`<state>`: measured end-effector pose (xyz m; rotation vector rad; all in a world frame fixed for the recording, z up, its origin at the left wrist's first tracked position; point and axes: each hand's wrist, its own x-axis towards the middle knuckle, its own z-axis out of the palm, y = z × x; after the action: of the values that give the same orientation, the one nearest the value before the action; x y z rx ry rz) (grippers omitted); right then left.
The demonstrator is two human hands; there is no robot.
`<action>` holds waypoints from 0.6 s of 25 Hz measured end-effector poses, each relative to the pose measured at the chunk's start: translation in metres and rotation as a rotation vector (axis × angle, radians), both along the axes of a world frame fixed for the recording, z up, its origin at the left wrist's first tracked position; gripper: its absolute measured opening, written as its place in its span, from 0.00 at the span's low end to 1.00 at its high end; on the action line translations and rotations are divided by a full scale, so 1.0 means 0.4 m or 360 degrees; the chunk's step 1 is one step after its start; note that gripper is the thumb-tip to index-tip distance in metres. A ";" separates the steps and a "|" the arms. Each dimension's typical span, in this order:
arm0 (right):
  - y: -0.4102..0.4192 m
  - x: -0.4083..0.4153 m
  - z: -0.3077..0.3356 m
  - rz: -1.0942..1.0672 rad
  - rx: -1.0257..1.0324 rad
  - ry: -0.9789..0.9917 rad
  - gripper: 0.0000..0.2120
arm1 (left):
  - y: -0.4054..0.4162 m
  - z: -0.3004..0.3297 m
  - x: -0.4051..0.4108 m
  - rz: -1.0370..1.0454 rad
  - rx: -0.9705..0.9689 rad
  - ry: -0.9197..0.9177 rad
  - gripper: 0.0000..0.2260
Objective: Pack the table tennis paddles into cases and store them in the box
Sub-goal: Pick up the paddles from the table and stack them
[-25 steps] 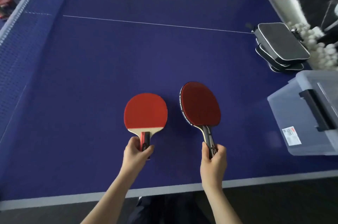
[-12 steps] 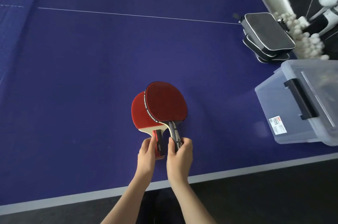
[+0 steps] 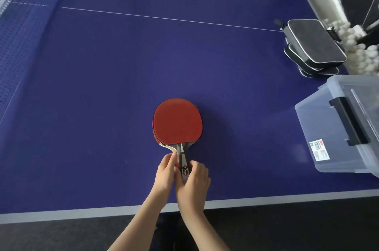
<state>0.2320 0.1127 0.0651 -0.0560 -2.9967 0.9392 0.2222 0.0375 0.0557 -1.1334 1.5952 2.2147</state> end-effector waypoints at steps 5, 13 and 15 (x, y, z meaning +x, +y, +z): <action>0.063 0.001 0.004 0.0256 -0.0286 -0.0146 0.14 | 0.016 0.005 -0.006 -0.0020 -0.0080 0.0012 0.12; 0.089 -0.282 0.035 0.0103 -0.0732 -0.0847 0.28 | 0.028 0.012 -0.005 -0.0049 -0.0218 -0.0036 0.16; 0.068 -0.321 0.028 0.0151 -0.0712 -0.0921 0.31 | 0.022 0.012 -0.004 -0.0069 -0.0267 -0.0017 0.15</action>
<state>0.1037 0.1397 0.0763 -0.2216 -3.2093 1.8764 0.2205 0.0463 0.0605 -1.1384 1.8117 2.0772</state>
